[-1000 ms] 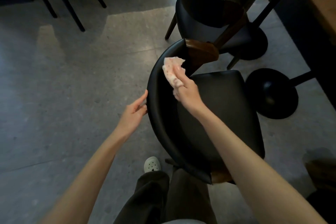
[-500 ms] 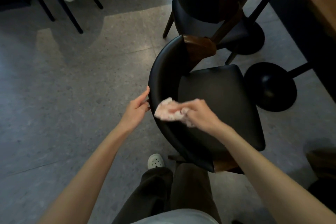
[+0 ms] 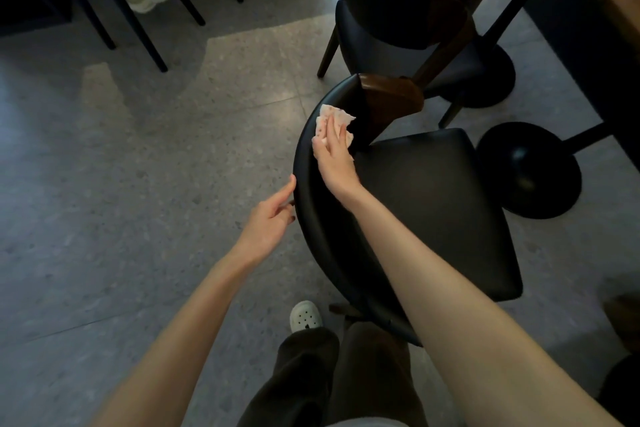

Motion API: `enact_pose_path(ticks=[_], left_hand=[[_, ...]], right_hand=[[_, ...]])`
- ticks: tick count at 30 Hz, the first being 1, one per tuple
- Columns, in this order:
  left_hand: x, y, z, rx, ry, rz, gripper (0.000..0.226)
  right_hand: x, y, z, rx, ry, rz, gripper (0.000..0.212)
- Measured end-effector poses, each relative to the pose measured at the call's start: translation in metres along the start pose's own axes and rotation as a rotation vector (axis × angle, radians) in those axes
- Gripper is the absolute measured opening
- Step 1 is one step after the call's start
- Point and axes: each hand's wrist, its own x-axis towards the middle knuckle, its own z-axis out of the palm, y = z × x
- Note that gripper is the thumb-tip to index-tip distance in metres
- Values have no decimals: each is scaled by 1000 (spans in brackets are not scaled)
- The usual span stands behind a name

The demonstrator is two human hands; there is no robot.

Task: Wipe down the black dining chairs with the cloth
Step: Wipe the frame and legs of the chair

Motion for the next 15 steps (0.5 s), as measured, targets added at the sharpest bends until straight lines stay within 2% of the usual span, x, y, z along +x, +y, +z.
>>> enact_pose_path(ticks=[3, 5, 10, 13, 15], left_hand=[[1, -3, 1, 3, -2, 29, 56], [1, -4, 1, -6, 4, 34, 58], [0, -7, 4, 11, 20, 30, 59], [-1, -7, 4, 37, 19, 32, 61], [-1, -7, 3, 78, 23, 34, 62]], right_hand=[[-4, -2, 14, -108, 113, -26, 54], [-18, 6, 13, -167, 102, -50, 58], [-97, 32, -5, -215, -158, -206, 67], [-125, 40, -37, -308, -323, -184, 59], [-131, 32, -57, -372, -342, -165, 51]])
